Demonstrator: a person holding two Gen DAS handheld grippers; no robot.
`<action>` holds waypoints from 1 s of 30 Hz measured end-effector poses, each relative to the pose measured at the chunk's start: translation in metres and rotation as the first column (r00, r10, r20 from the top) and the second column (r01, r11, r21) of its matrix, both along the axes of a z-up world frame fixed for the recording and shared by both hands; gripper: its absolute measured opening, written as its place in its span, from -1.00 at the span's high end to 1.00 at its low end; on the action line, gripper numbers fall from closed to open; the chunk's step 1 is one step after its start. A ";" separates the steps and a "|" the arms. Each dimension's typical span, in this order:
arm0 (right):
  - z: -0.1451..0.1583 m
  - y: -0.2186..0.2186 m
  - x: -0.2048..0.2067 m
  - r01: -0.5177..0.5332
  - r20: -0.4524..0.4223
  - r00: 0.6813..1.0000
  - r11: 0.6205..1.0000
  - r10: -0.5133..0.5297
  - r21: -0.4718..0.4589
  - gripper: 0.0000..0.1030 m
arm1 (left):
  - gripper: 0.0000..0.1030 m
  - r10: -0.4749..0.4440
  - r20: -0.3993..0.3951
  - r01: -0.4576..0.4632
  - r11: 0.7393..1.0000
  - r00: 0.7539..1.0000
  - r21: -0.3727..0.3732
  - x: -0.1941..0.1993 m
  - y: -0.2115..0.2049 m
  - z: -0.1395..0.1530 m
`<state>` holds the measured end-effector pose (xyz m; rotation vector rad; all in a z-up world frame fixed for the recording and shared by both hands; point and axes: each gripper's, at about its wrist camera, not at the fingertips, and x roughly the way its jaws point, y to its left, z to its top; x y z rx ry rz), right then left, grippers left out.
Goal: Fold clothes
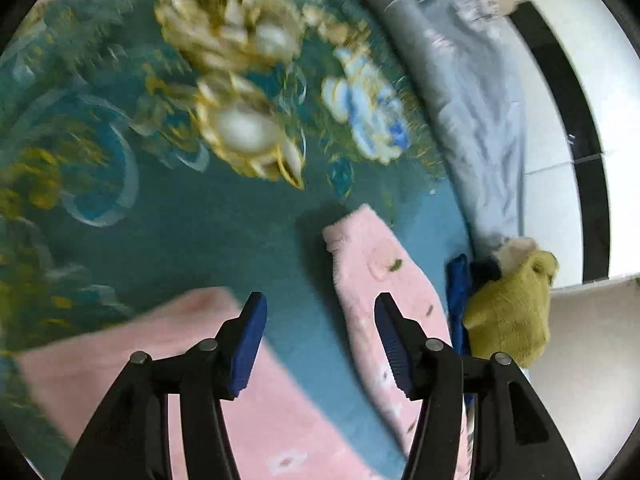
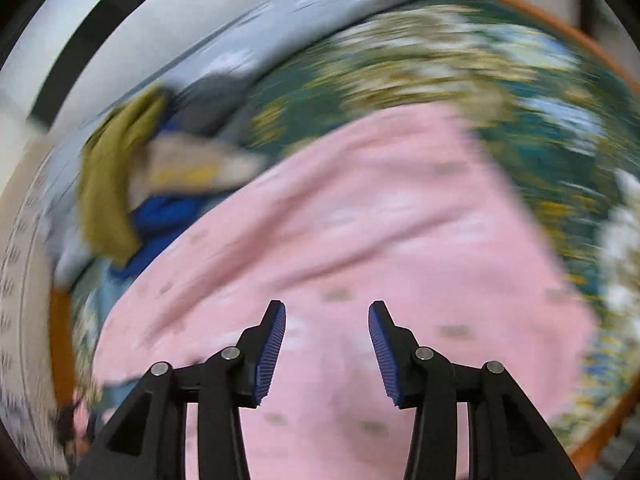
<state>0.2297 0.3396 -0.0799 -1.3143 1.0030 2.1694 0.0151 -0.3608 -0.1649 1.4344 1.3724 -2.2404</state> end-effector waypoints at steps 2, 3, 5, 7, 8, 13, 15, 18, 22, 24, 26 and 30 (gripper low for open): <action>-0.021 -0.016 -0.038 -0.095 0.007 0.995 0.995 0.095 -0.019 0.09 | -0.11 0.036 0.041 -0.036 0.999 0.999 0.016 -0.017 0.008 -0.017; -0.019 -0.030 -0.042 -0.129 0.014 0.991 0.991 0.130 -0.025 0.09 | -0.11 0.053 0.062 -0.054 0.998 0.997 0.022 -0.025 0.011 -0.025; -0.029 -0.041 -0.062 -0.186 0.033 0.982 0.982 0.187 -0.036 0.09 | -0.07 0.079 0.120 -0.080 0.997 0.990 0.002 -0.041 0.017 -0.040; -0.034 -0.046 -0.071 -0.216 0.052 0.975 0.976 0.218 -0.035 0.09 | 0.00 0.117 0.104 -0.116 0.993 0.988 -0.016 -0.048 0.019 -0.039; -0.033 -0.049 -0.068 -0.221 0.059 0.973 0.975 0.223 -0.032 0.09 | 0.39 0.134 0.079 -0.133 0.991 0.988 -0.023 -0.052 0.021 -0.036; -0.038 -0.046 -0.053 -0.200 0.081 0.976 0.979 0.202 -0.035 0.09 | 0.88 0.007 -0.028 -0.009 0.996 1.000 -0.089 -0.077 0.065 -0.002; -0.046 -0.040 -0.047 -0.186 0.081 0.979 0.982 0.189 -0.039 0.09 | 0.89 -0.192 -0.109 0.155 0.948 0.975 -0.279 -0.082 0.110 0.035; -0.052 -0.038 -0.036 -0.165 0.074 0.983 0.985 0.169 -0.056 0.09 | 0.89 -0.577 -0.134 0.418 0.714 0.806 -0.562 -0.062 0.207 0.068; -0.066 -0.033 -0.032 -0.144 0.073 0.986 0.985 0.151 -0.093 0.09 | 0.89 -0.848 0.001 0.663 0.413 0.530 -0.625 -0.024 0.314 0.052; -0.071 -0.031 -0.034 -0.144 0.072 0.986 0.984 0.151 -0.104 0.09 | 0.89 -0.859 0.053 0.696 0.376 0.510 -0.612 -0.016 0.332 0.033; -0.074 -0.030 -0.035 -0.149 0.072 0.985 0.983 0.157 -0.107 0.09 | 0.88 -0.867 0.104 0.728 0.338 0.488 -0.597 -0.008 0.349 0.013; -0.075 -0.029 -0.032 -0.163 0.078 0.982 0.982 0.170 -0.091 0.09 | 0.88 -0.860 0.119 0.762 0.366 0.496 -0.534 -0.002 0.347 -0.002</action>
